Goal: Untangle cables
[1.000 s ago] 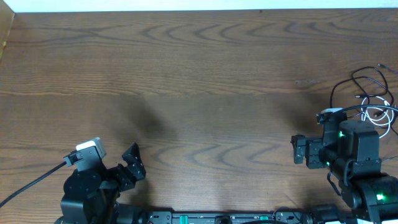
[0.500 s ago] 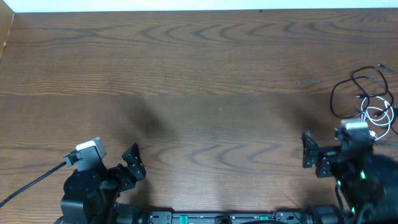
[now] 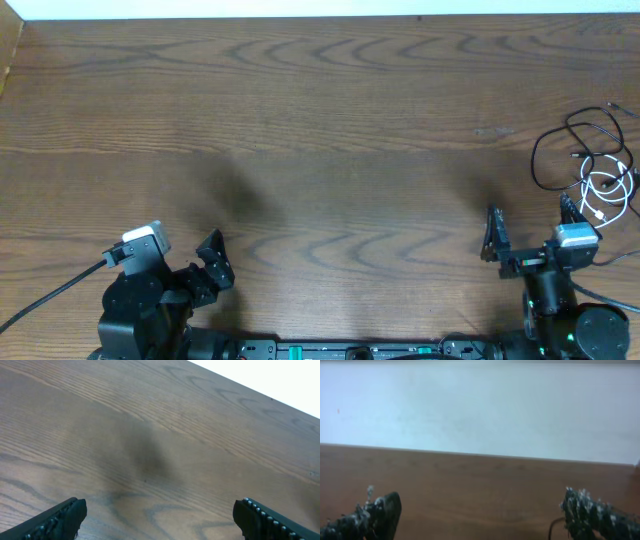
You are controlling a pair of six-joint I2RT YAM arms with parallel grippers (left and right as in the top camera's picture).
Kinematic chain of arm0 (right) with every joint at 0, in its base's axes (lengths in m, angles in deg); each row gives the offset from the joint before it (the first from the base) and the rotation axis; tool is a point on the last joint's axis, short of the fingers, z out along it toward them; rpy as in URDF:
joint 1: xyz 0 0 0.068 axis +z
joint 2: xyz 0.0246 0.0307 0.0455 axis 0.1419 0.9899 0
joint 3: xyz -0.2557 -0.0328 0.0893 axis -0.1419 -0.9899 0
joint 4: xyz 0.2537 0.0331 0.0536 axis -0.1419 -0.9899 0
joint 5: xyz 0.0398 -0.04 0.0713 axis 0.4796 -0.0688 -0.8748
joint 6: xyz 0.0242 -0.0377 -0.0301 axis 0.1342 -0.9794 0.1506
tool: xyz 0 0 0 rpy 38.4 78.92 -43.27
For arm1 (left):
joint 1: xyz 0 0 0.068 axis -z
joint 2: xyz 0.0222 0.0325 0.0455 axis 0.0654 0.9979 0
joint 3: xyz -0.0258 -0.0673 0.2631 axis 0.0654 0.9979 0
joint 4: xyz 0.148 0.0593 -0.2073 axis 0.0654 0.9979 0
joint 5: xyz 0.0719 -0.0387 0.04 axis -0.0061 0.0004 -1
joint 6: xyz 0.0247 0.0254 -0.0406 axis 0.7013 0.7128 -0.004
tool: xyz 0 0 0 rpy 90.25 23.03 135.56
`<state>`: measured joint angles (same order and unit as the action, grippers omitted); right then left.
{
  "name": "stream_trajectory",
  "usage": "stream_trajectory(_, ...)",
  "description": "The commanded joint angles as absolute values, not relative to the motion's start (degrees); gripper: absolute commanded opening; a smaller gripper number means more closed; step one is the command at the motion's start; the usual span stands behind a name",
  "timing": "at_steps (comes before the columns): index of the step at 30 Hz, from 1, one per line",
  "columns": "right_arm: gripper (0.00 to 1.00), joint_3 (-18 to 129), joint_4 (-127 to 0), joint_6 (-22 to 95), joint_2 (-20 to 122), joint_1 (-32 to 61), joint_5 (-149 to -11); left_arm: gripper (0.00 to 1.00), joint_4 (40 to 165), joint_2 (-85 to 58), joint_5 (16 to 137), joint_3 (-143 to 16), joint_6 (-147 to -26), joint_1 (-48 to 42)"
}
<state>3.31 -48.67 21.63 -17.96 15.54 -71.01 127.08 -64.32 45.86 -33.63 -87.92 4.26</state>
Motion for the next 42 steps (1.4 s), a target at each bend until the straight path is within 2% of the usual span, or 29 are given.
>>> stream_trajectory(1, 0.99, -1.1, -43.8, 21.0, -19.5, 15.8, -71.0, 0.98, 126.9, -64.5, 45.5, -33.4, -88.4, 4.1)
stream_trajectory(11, 0.99, -18.0, -15.5, 21.0, -19.5, 15.8, -71.0, 0.98, 126.9, -64.5, 45.5, -33.4, -88.4, 4.1)
stream_trajectory(16, 0.99, -18.0, -20.8, 21.2, -19.5, 15.8, -71.0, 0.98, 126.9, -64.5, 45.5, -33.4, -88.4, 4.1)
stream_trajectory(21, 0.99, -17.9, -34.9, 21.2, -19.3, 15.8, -71.0, 0.98, 126.9, -64.5, 45.5, -33.4, -88.4, 4.1)
stream_trajectory(42, 0.99, -17.9, -35.0, 21.2, -18.3, 15.7, -70.9, 0.98, 126.9, -64.5, 45.5, -33.4, -88.4, 4.1)
